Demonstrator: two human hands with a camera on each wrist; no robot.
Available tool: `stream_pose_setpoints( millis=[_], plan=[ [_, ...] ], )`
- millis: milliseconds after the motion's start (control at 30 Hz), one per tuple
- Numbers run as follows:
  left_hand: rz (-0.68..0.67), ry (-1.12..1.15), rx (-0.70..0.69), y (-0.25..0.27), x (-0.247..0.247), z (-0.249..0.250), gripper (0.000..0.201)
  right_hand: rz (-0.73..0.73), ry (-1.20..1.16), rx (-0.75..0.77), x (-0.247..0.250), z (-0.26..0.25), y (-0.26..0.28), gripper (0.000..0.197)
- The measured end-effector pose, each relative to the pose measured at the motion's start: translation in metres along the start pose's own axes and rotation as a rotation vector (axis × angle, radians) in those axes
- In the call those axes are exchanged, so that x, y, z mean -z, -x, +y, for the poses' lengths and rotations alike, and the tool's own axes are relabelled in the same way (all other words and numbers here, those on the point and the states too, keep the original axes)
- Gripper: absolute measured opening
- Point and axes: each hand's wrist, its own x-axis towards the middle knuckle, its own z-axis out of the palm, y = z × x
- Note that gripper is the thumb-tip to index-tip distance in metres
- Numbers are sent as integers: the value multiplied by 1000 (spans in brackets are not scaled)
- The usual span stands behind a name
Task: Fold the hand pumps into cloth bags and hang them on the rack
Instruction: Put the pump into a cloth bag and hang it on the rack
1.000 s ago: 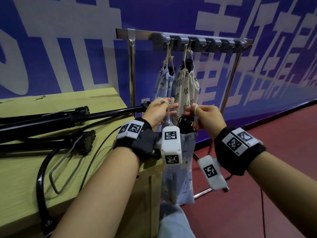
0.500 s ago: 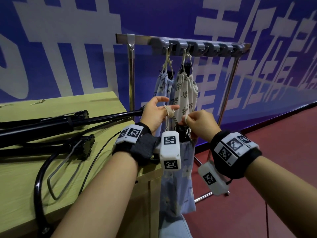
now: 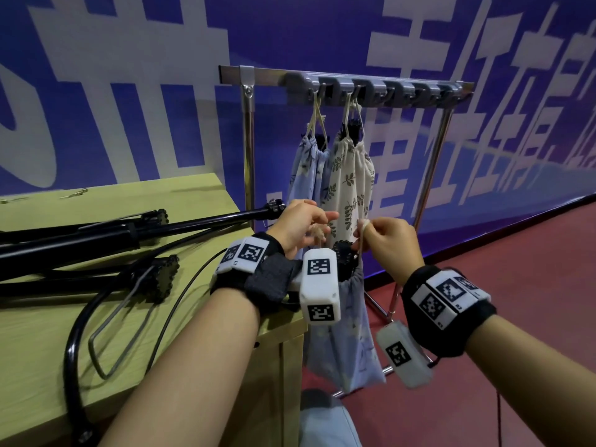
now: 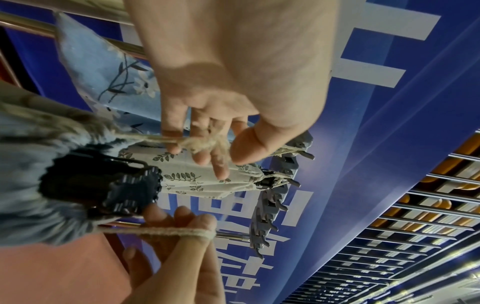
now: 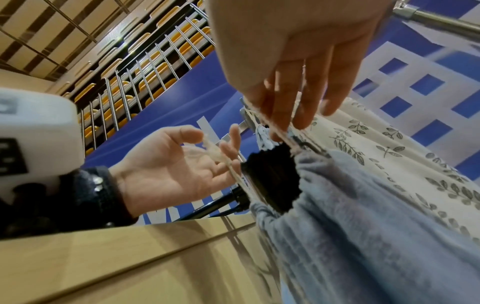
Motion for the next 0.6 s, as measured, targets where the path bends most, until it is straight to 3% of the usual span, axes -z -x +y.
stream_pose_setpoints(
  millis=[133,333,467,600],
  plan=[
    [-25,-24,27,2,-2,1,28,9,100,95,1,-7,-3,41],
    [-81,-136,110,0,-5,-3,33,0,393,176,4,-22,-3,21],
    [-121,-266,122,2,-7,-4,34,-11,400,159,3,-23,-3,6],
    [-119,-384,82,3,-8,-5,22,-29,429,217,-1,-24,-4,5]
  ],
)
